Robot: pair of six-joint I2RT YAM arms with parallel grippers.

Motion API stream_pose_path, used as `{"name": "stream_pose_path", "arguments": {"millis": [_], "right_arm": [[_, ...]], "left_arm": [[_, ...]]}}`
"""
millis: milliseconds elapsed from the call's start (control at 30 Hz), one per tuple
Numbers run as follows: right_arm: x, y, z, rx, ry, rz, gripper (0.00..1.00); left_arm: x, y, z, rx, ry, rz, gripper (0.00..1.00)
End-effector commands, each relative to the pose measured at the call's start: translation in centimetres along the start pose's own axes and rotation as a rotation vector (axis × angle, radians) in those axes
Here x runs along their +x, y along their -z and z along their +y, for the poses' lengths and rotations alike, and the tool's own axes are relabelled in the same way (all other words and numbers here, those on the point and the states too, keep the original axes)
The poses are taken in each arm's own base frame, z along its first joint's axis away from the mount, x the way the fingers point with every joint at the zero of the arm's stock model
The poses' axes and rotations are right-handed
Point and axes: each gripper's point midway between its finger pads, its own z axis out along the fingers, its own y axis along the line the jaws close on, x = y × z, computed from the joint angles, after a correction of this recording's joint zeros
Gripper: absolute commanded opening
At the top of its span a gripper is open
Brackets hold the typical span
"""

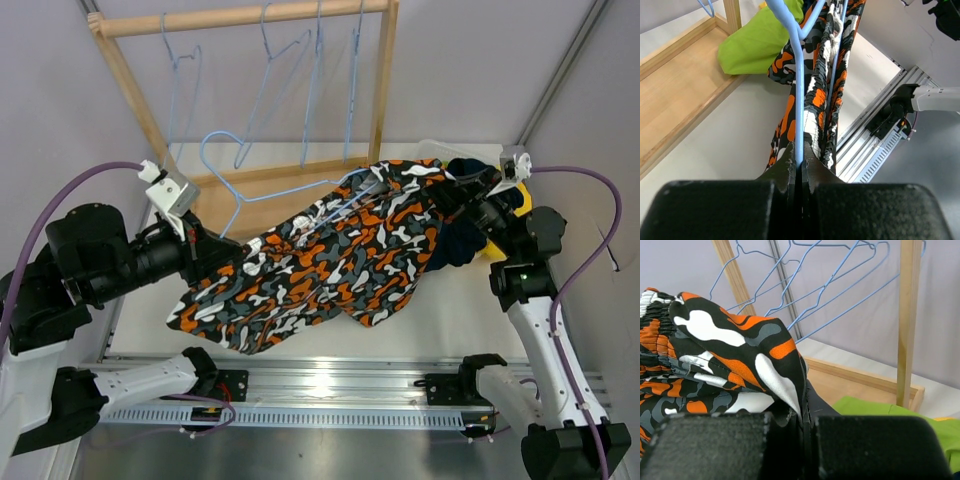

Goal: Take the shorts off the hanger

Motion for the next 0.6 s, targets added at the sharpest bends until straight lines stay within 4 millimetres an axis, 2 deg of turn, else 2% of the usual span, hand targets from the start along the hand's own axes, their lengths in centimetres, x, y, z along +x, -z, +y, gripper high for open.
{"name": "stream_pose_path", "arguments": {"millis": [0, 100, 267, 500, 567], "right_arm": [[-0.9, 0.0, -4.6, 0.152, -0.008, -0.051, 0.0], [-0.6, -0.1, -5.0, 0.15, -0.037, -0.042, 0.0], [0.2, 0.2, -4.1, 0.113, -0.082, -0.04, 0.0], [3.1, 0.8, 1.2, 0.052, -0.105, -0.005, 0.0], [3.9, 0.8, 2.9, 0.023, -0.116, 0.009, 0.0]], "left_arm": [[-0.6, 3.4, 0.2, -0.002, 0.001, -0.073, 0.0], [-0.7, 3.6, 0.1, -0.001, 0.0, -0.08, 0.0], [-1.6, 2.9, 0.3, -0.017, 0.002, -0.092, 0.0], [-6.4, 0.4, 0.5, -0.056, -0.016, -0.237, 0.0], [-8.2, 0.3, 0.3, -0.053, -0.021, -0.297, 0.0]]}}
